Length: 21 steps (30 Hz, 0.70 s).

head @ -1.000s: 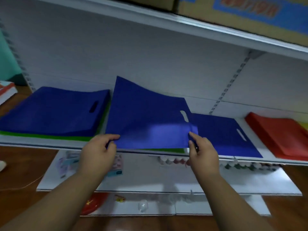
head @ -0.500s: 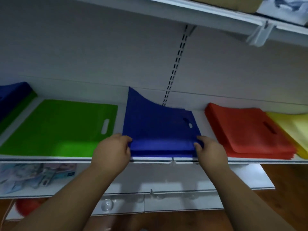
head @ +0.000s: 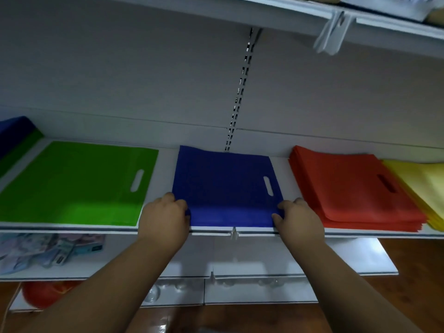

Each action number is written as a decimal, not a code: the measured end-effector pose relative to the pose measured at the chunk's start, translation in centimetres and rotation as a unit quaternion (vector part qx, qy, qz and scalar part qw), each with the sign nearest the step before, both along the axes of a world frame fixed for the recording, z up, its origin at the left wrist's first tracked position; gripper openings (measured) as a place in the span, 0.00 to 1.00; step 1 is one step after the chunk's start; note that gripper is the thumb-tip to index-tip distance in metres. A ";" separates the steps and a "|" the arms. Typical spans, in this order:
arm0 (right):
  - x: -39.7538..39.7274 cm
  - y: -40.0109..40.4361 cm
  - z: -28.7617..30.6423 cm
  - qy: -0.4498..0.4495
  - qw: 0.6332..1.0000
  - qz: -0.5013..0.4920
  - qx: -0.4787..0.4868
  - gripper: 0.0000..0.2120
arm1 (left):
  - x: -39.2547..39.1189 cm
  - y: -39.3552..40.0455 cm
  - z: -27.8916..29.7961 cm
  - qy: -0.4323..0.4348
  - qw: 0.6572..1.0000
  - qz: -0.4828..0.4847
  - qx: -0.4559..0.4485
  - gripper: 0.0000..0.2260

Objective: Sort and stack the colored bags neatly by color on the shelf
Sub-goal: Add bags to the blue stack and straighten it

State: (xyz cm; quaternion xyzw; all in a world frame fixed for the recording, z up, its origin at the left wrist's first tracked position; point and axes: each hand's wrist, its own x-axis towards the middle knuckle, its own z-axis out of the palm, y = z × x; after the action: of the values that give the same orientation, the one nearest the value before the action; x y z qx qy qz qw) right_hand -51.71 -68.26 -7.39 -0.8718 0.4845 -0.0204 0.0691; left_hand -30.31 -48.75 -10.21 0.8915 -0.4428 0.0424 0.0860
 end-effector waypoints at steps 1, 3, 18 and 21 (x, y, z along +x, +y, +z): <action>0.3 0.4 0.1 -0.014 1.000 0.010 -0.005 0.15 | 0.0 0.2 0.1 -0.003 1.000 0.003 -0.011 0.06; 1.4 1.6 0.2 -0.056 0.998 0.039 0.001 0.16 | 0.1 0.7 0.4 -0.004 0.999 0.005 -0.032 0.07; 27.1 24.3 3.4 -0.229 0.920 0.310 0.068 0.28 | 15.1 23.6 2.7 0.153 0.938 0.211 -0.228 0.17; 33.3 30.4 3.5 -0.239 0.899 0.358 0.081 0.29 | 19.8 30.3 3.6 0.186 0.913 0.246 -0.266 0.16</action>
State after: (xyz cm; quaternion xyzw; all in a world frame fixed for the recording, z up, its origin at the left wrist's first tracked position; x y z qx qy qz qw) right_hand -18.41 -37.82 -3.93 -0.9467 0.1089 -0.1624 0.2560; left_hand -10.48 -18.42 -6.62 0.9082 -0.1575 0.0116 0.3876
